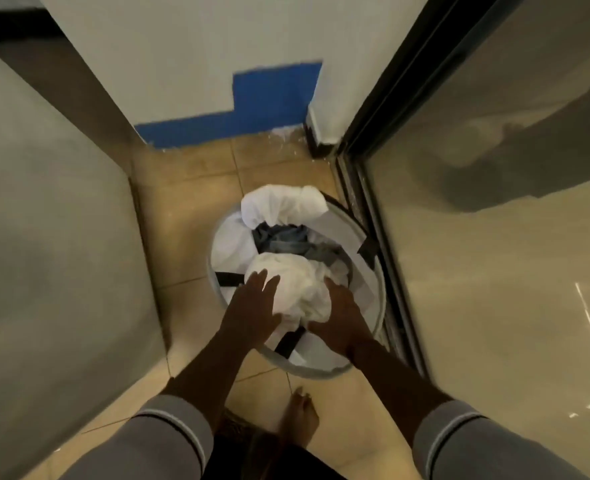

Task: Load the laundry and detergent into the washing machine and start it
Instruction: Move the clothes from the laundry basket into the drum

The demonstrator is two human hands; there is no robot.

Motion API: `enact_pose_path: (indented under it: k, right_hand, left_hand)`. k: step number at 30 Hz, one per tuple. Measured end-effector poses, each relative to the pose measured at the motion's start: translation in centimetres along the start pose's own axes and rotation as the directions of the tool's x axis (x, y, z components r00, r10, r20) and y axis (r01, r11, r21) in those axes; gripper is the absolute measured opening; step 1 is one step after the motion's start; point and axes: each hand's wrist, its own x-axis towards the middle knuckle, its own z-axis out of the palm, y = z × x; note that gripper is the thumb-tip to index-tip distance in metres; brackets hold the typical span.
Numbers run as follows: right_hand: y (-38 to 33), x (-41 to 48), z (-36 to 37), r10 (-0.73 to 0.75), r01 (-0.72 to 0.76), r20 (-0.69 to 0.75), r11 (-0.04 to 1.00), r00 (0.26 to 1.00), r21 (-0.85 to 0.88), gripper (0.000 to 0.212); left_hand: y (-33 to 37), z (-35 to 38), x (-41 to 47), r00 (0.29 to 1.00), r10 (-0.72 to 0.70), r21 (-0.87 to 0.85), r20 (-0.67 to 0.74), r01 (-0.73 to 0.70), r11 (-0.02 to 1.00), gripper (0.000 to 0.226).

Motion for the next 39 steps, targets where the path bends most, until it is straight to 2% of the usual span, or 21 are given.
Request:
enact_pose_path:
  k: [4, 7, 10, 11, 12, 13, 14, 15, 16, 17, 18, 19, 20, 21, 22, 24, 26, 29, 33, 36, 39]
  right_hand:
    - [2.4, 6.4, 5.1, 0.094, -0.094, 0.003, 0.995, 0.996, -0.04, 0.125]
    - [3.2, 10.6, 8.3, 0.094, -0.092, 0.032, 0.994, 0.995, -0.057, 0.127]
    - [3.5, 12.6, 10.4, 0.114, -0.12, 0.103, 0.991, 0.988, 0.063, 0.098]
    - [3.5, 12.3, 10.4, 0.111, -0.117, 0.096, 0.991, 0.989, 0.064, 0.082]
    - [3.5, 11.7, 10.1, 0.11, -0.115, 0.091, 0.991, 0.99, 0.062, 0.069]
    - [3.2, 10.6, 9.4, 0.104, -0.11, 0.086, 0.992, 0.991, 0.067, 0.06]
    - [2.7, 9.2, 8.3, 0.085, -0.09, 0.075, 0.994, 0.994, 0.069, 0.055]
    - [2.2, 7.5, 7.0, 0.072, -0.075, 0.07, 0.996, 0.995, 0.05, 0.052]
    - [1.6, 5.9, 5.8, 0.05, -0.053, 0.048, 0.997, 0.998, 0.053, 0.057]
    - [1.0, 4.1, 4.2, 0.028, -0.03, 0.036, 0.998, 0.999, 0.053, 0.068]
    - [0.5, 2.2, 2.4, 0.004, -0.005, 0.03, 0.999, 1.0, 0.054, 0.077]
    - [-0.6, 0.0, 0.2, -0.018, 0.016, 0.028, 0.998, 0.999, 0.068, 0.081]
    - [-1.8, -2.4, -2.3, -0.037, 0.035, 0.02, 0.994, 0.999, 0.102, 0.081]
    - [-3.1, -4.7, -4.4, -0.067, 0.068, -0.011, 0.982, 0.998, 0.174, 0.079]
    - [-4.5, -7.2, -6.9, -0.088, 0.096, -0.043, 0.962, 0.995, 0.256, 0.076]
    - [-6.9, -11.7, -11.4, -0.064, 0.076, -0.045, 0.93, 0.997, 0.358, 0.067]
    - [-8.8, -15.1, -15.1, -0.033, 0.036, -0.015, 0.903, 0.999, 0.428, 0.059]
    - [-12.8, -20.7, -21.3, -0.103, 0.114, -0.049, 0.903, 0.994, 0.414, 0.045]
    - [-17.4, -26.5, -28.1, -0.183, 0.231, -0.145, 0.851, 0.972, 0.472, 0.03]
    - [-19.4, -29.0, -31.7, -0.25, 0.32, -0.238, 0.887, 0.939, 0.333, 0.036]
    - [-21.5, -31.2, -34.8, -0.314, 0.365, -0.207, 0.884, 0.927, 0.293, 0.054]
  left_hand:
    - [-3.7, 6.2, 5.4, 0.993, 0.079, 0.07, -0.084, -0.073, 0.995, 0.106]
    - [-4.6, 9.3, 8.3, 0.996, 0.044, 0.177, -0.076, -0.03, 0.984, 0.109]
    - [-4.9, 11.6, 9.2, 0.998, 0.06, 0.173, -0.029, -0.054, 0.983, 0.066]
    - [-4.5, 12.1, 9.6, 1.0, -0.021, 0.287, -0.015, 0.025, 0.958, 0.047]
    - [-4.5, 11.5, 9.9, 0.973, -0.225, 0.385, -0.057, 0.229, 0.894, 0.032]
    - [-4.6, 11.2, 8.8, 0.872, -0.472, 0.347, -0.131, 0.486, 0.802, 0.018]
    - [-4.2, 11.8, 9.3, 0.596, -0.722, 0.177, -0.352, 0.8, 0.574, 0.013]
    - [-2.5, 11.8, 9.6, 0.223, -0.797, 0.016, -0.561, 0.966, 0.259, 0.025]
    - [-0.7, 11.9, 10.2, 0.01, -0.776, -0.098, -0.63, 0.991, 0.093, 0.037]
    - [0.8, 10.5, 9.6, -0.031, -0.769, -0.146, -0.639, 0.986, 0.082, 0.047]
    - [2.1, 7.8, 7.8, 0.041, -0.796, -0.202, -0.604, 0.958, 0.202, 0.053]
    - [2.7, 4.1, 4.4, 0.26, -0.827, -0.31, -0.498, 0.837, 0.45, 0.057]
    - [3.5, 1.1, 0.8, 0.637, -0.683, -0.372, -0.358, 0.574, 0.729, 0.059]
    - [4.9, -0.3, -1.7, 0.873, -0.408, -0.325, -0.267, 0.317, 0.891, 0.055]
    - [6.2, -1.8, -3.1, 0.948, -0.177, -0.283, -0.264, 0.1, 0.954, 0.047]
    - [7.8, -7.0, -4.7, 0.942, 0.003, -0.294, -0.335, -0.107, 0.95, 0.041]
    - [10.0, -13.2, -6.8, 0.935, 0.083, -0.284, -0.344, -0.188, 0.94, 0.038]
    - [14.4, -22.4, -11.0, 0.885, 0.22, -0.128, -0.41, -0.294, 0.947, 0.048]
    - [19.0, -32.4, -15.4, 0.932, 0.112, -0.254, -0.344, -0.207, 0.945, 0.04]
    - [21.6, -38.2, -17.7, 0.959, 0.089, -0.274, -0.268, -0.165, 0.948, 0.054]
    - [23.3, -43.3, -20.2, 0.938, 0.067, -0.257, -0.34, -0.161, 0.953, 0.055]
